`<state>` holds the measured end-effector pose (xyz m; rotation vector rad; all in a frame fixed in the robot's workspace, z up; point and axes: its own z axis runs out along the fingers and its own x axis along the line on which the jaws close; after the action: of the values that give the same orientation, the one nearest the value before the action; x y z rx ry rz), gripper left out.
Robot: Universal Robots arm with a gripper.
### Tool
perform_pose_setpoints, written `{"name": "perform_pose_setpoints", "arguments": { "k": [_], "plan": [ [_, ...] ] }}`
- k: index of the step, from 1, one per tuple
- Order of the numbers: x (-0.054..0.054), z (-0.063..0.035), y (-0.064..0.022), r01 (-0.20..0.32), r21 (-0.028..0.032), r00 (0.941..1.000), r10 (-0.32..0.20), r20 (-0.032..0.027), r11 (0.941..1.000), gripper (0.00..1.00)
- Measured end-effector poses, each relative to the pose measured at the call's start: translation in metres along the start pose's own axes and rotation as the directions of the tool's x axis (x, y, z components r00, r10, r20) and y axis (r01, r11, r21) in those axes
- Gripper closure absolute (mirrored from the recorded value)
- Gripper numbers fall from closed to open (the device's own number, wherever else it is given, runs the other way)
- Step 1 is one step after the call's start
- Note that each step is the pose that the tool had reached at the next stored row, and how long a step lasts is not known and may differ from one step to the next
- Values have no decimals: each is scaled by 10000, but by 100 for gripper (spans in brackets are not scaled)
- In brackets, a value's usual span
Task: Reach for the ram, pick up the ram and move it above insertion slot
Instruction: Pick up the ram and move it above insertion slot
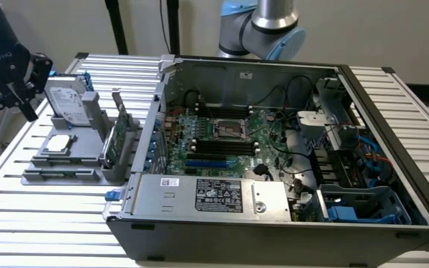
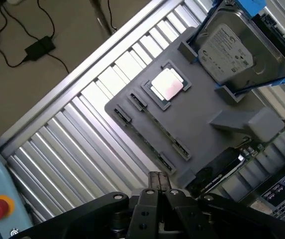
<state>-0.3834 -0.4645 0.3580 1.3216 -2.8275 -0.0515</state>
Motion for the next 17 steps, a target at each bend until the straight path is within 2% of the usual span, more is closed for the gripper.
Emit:
{"name": "perform_pose_setpoints", "arguments": {
  "k": [5,9,13,17],
  "plan": [
    [0,0,0,897,2,9960,-897,-35,9960,89],
    [0,0,0,1626,2,9867,-1626,-63,9867,89],
    [0,1,0,2335,-1,9723,-2335,-91,9724,89],
    [0,3,0,3043,-5,9525,-3043,-118,9526,89]
  ]
}}
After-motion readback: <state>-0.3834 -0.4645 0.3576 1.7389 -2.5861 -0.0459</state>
